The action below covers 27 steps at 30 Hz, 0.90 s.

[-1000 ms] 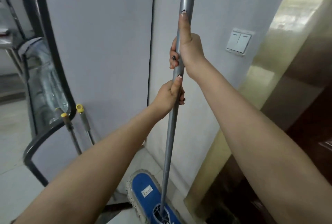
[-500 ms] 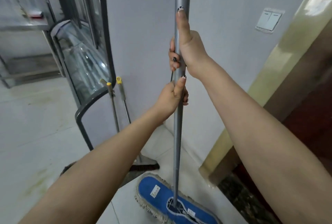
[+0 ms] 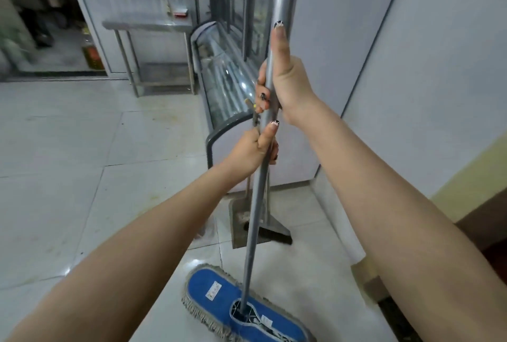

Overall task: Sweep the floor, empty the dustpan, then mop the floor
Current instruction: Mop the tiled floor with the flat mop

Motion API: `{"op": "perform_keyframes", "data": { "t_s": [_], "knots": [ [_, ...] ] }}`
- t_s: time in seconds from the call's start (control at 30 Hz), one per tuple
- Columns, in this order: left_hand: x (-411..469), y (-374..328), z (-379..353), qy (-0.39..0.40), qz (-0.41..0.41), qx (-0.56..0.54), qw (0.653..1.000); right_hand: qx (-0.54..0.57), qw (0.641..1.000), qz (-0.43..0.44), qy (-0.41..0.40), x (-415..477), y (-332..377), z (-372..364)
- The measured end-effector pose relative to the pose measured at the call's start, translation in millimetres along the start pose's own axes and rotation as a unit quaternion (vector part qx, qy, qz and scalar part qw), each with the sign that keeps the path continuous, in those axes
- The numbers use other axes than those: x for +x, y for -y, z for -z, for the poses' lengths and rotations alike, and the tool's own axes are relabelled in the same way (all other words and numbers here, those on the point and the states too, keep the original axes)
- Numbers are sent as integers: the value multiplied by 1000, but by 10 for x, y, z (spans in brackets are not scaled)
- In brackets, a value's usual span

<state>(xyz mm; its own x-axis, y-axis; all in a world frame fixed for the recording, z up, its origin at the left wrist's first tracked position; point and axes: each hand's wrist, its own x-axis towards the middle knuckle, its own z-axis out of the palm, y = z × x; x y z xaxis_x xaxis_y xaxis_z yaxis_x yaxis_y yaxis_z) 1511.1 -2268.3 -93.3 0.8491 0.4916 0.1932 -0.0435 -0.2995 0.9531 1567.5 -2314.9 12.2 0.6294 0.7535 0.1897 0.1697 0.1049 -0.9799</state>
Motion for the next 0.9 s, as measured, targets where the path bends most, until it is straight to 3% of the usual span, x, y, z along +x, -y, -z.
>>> {"op": "perform_keyframes", "data": {
  "t_s": [0.43, 0.9],
  "knots": [
    [-1069, 289, 1986, -175, 46, 51, 982, 12, 982, 44, 185, -155, 171, -2237],
    [-1712, 924, 4538, -167, 89, 65, 980, -13, 968, 64, 244, 168, 187, -4894]
  ]
}}
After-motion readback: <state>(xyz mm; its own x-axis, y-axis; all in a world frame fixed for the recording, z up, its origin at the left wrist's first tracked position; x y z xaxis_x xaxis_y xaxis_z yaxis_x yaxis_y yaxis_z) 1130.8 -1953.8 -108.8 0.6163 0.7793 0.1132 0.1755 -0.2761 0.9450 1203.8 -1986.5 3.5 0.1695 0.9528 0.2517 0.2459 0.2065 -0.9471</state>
